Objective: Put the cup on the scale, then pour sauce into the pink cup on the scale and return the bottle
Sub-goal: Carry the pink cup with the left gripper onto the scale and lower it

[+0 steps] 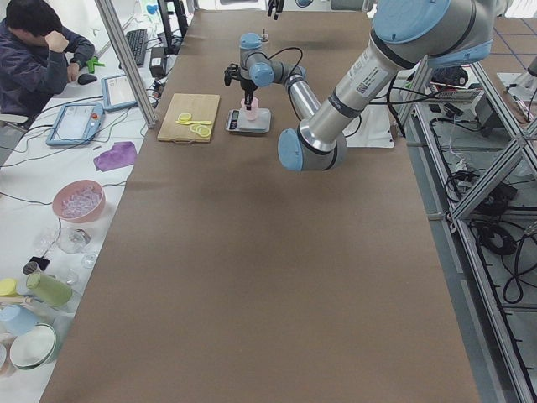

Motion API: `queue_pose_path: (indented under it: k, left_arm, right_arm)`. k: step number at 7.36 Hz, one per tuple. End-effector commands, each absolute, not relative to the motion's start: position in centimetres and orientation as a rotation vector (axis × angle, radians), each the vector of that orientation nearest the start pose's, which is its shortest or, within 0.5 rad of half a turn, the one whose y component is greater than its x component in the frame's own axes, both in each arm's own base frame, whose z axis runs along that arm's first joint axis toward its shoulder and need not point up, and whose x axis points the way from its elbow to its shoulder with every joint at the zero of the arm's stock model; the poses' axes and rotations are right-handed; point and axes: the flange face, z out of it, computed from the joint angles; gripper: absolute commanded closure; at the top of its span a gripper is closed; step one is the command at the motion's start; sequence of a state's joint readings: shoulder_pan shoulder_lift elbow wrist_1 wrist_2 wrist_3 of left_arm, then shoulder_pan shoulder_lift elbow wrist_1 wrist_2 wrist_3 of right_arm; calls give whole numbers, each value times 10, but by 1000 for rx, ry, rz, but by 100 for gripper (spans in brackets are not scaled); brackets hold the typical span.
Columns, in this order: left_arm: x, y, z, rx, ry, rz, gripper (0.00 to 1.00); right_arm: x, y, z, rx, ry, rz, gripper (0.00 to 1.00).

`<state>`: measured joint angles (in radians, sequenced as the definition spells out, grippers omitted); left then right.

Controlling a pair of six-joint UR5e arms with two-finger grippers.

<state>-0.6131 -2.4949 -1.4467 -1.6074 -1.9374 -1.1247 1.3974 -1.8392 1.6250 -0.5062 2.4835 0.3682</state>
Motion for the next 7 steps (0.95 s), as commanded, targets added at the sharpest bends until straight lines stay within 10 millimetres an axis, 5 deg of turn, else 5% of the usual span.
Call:
queue_pose_path:
  k: [1, 3, 4, 7]
  left_arm:
    - [558, -508, 126, 118, 887, 2, 100]
    - [558, -507, 127, 118, 888, 3, 98]
    - [561, -506, 134, 134, 905, 11, 10]
    - [551, -504, 123, 215, 947, 30, 2]
  right_arm:
    - [-12, -386, 621, 528, -1030, -215, 0]
    - [-12, -386, 621, 528, -1030, -215, 0]
    - [-12, -386, 621, 528, -1030, -215, 0]
    - [-12, -387, 621, 530, -1029, -215, 0]
